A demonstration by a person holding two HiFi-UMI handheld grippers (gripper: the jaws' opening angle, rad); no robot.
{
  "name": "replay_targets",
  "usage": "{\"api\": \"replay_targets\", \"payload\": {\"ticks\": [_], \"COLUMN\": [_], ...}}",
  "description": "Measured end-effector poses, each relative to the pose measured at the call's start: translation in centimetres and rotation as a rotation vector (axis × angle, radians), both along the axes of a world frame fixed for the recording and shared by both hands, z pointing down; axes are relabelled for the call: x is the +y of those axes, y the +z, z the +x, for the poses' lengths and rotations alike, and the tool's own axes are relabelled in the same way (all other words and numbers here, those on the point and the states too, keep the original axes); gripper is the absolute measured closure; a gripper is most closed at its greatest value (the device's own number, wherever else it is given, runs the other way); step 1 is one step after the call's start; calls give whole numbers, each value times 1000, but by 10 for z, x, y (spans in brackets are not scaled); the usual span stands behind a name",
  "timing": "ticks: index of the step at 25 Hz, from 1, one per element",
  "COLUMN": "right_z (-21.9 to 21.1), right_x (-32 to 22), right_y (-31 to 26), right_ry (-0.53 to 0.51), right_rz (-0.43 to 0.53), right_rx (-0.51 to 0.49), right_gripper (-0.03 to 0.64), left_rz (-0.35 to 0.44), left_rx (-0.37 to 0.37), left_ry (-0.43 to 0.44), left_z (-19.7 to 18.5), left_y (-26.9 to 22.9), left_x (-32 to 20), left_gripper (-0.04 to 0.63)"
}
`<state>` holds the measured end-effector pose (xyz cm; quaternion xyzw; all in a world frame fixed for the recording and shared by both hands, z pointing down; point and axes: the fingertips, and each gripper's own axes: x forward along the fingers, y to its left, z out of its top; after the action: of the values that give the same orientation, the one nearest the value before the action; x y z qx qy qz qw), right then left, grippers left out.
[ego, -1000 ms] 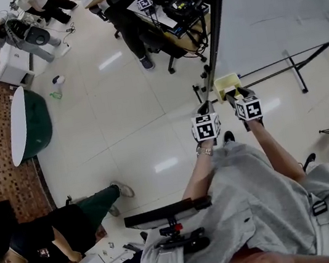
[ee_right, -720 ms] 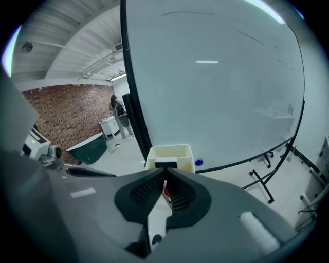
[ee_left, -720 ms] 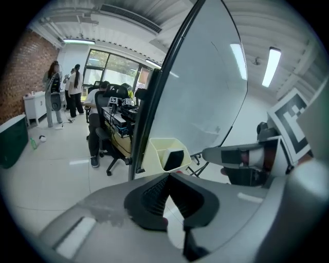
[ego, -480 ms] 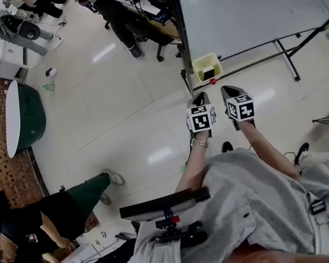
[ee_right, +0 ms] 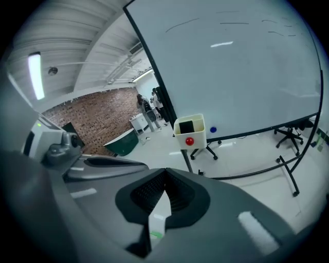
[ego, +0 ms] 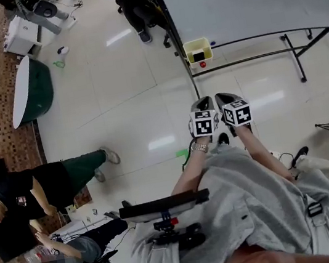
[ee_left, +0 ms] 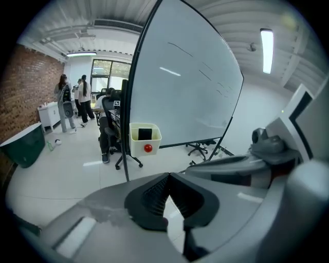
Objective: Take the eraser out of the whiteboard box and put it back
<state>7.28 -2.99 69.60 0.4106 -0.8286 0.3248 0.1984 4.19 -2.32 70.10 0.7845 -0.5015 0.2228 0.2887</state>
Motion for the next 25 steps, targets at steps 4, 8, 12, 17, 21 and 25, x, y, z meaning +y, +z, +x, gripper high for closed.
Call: {"api": "replay_targets", "payload": {"ticks": [4,8,12,17,21,25], "right_z": [-7,-11,-22,-37,-40,-46], "right_x": [-1,-6,-7,-2,-1,3], "right_y": [-15,-30,-34,-36,-37,-38], "right_ry": [-37,-50,-55,-78,-67,-63], "right_rz": [49,86,96,102,96,93], "right_rx": [-6,10,27,34,31,28], "right_gripper": [612,612,612,612,612,612], "left_rz": [25,49,81,82,95,92], "left_rx": [2,20,19,23,28,28], "left_ry": [-31,-23,-31,-54,-30,-26], "left_z": [-9,-8,-21,-39,-37,-44], "left_y": [-13,-21,-34,-36,-40,-40], "left_x": [-7,-8,-12,-13,-12,-9], "left_gripper": [592,592,592,592,592,592]}}
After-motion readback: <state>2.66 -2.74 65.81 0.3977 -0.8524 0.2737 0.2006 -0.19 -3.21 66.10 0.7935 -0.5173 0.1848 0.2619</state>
